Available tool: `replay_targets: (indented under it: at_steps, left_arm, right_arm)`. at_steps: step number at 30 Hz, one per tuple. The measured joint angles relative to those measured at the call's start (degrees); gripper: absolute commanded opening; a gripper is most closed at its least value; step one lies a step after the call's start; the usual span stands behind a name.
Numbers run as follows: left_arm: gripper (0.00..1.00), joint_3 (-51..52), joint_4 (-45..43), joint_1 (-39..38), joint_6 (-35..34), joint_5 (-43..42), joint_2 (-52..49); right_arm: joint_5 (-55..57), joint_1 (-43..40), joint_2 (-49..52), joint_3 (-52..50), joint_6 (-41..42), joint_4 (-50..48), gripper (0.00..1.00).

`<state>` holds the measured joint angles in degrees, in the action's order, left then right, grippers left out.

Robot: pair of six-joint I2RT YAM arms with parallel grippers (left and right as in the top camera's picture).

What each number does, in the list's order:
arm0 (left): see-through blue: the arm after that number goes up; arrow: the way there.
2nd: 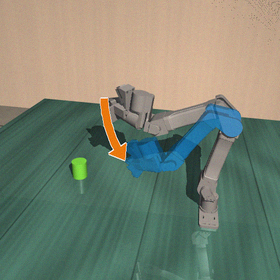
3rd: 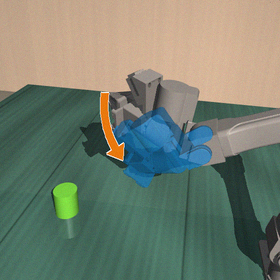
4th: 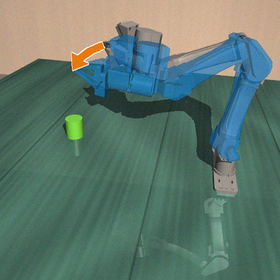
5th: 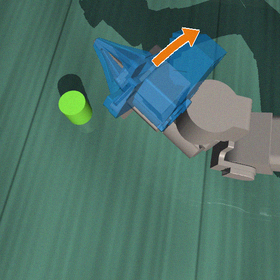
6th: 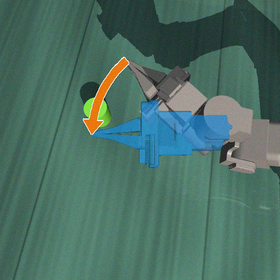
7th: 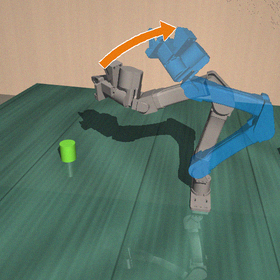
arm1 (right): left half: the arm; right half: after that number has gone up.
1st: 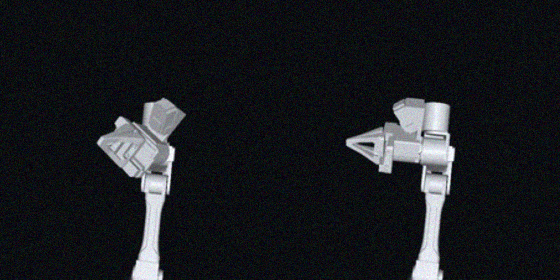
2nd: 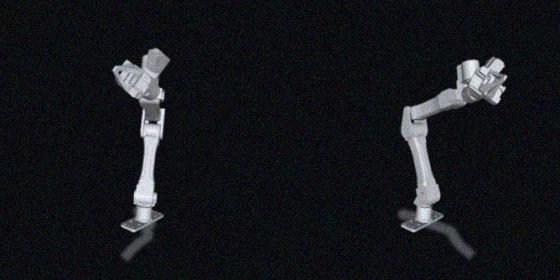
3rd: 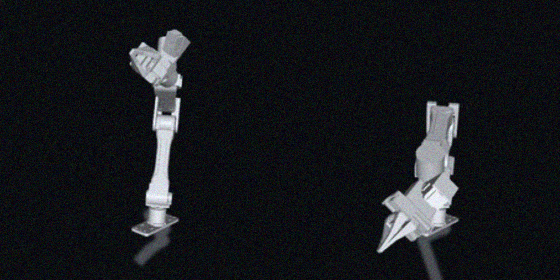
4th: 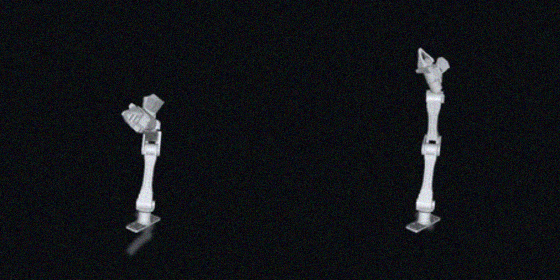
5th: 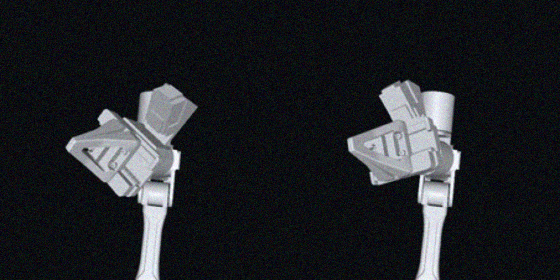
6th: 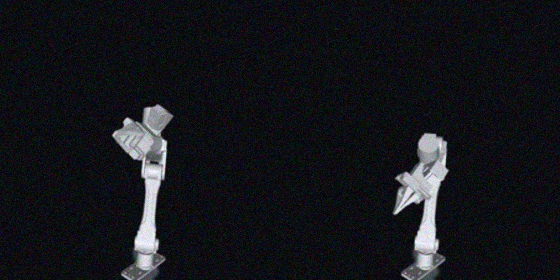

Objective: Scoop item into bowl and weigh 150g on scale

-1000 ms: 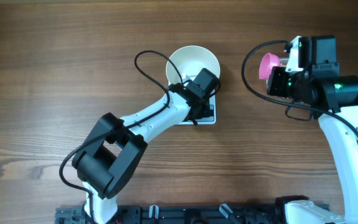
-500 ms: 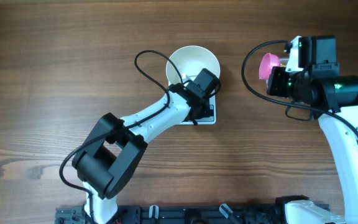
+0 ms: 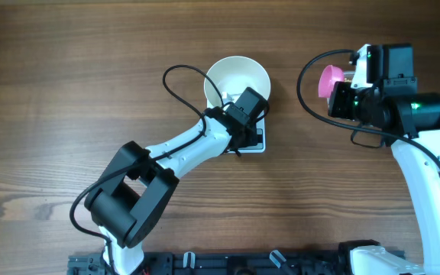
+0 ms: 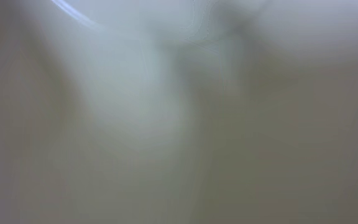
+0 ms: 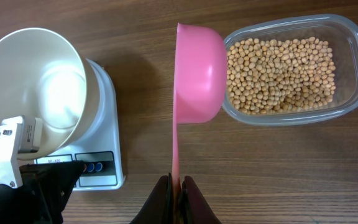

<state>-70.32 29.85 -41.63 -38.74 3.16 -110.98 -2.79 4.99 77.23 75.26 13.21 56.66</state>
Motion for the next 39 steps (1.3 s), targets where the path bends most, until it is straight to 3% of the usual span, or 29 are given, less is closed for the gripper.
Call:
replay_targets:
  at_steps: [39]
  left_arm:
    - [0.04, 1.6, -0.6, -0.1, -0.2, -1.1, 1.0]
  right_arm:
    - [0.0, 0.0, 0.0, 0.0, 0.0, 0.0, 0.04]
